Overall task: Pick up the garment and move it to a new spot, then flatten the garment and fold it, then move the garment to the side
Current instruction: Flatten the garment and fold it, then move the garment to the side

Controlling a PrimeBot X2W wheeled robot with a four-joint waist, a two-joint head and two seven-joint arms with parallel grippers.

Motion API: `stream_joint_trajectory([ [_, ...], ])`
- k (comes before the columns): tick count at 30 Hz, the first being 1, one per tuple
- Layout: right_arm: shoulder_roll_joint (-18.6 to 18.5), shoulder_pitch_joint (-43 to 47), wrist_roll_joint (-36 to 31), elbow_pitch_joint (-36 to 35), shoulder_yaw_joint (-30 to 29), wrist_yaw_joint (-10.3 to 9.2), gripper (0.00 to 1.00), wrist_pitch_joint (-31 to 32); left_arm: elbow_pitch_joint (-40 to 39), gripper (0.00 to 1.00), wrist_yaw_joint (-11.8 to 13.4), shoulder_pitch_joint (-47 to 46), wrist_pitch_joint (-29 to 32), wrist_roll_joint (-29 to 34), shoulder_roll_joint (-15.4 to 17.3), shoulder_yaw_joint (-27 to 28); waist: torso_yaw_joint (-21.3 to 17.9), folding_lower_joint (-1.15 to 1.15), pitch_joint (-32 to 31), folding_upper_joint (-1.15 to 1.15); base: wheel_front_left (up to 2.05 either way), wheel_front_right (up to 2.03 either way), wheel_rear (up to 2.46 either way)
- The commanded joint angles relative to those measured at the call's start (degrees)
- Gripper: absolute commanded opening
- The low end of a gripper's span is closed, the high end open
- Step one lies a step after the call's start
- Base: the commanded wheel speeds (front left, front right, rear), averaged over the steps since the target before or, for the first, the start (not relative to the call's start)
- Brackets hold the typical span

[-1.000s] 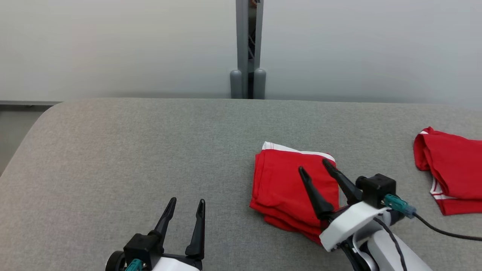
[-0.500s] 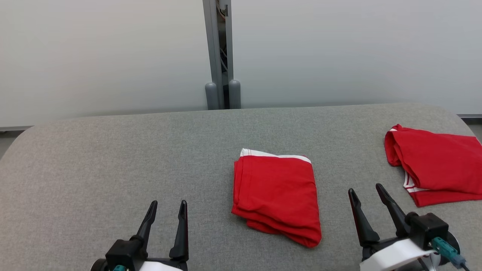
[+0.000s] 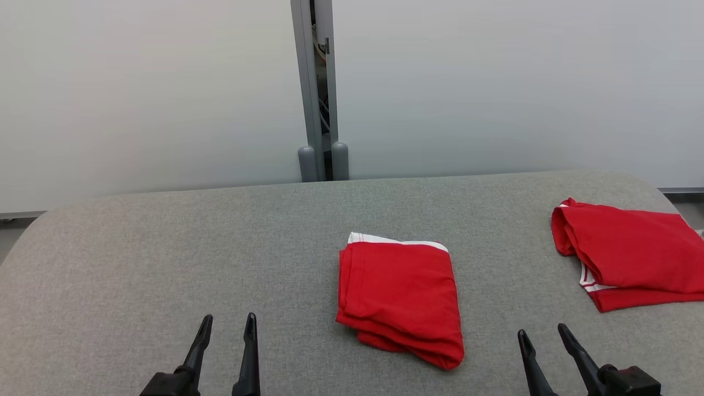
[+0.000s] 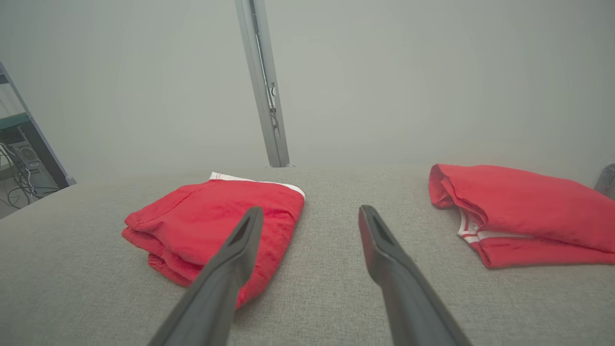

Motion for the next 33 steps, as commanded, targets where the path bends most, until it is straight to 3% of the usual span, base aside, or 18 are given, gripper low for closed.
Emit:
stream_joint_trajectory([
  [1,0.0,0.7,0.3,0.4,0.2,-0.03,1.00,-0.2,0.0,1.00,-0.2,1.0,-0.2,0.5,0.2,0.4,0.0,0.00,-0.4,0.00,0.00,0.00,0.00],
  [33,0.1,0.3,2.1,1.6,0.7,-0.03,1.00,-0.2,0.9,1.00,-0.6,0.0,-0.3,1.6,0.1,-0.8,2.6,0.00,0.0,0.00,0.00,0.00,0.00],
])
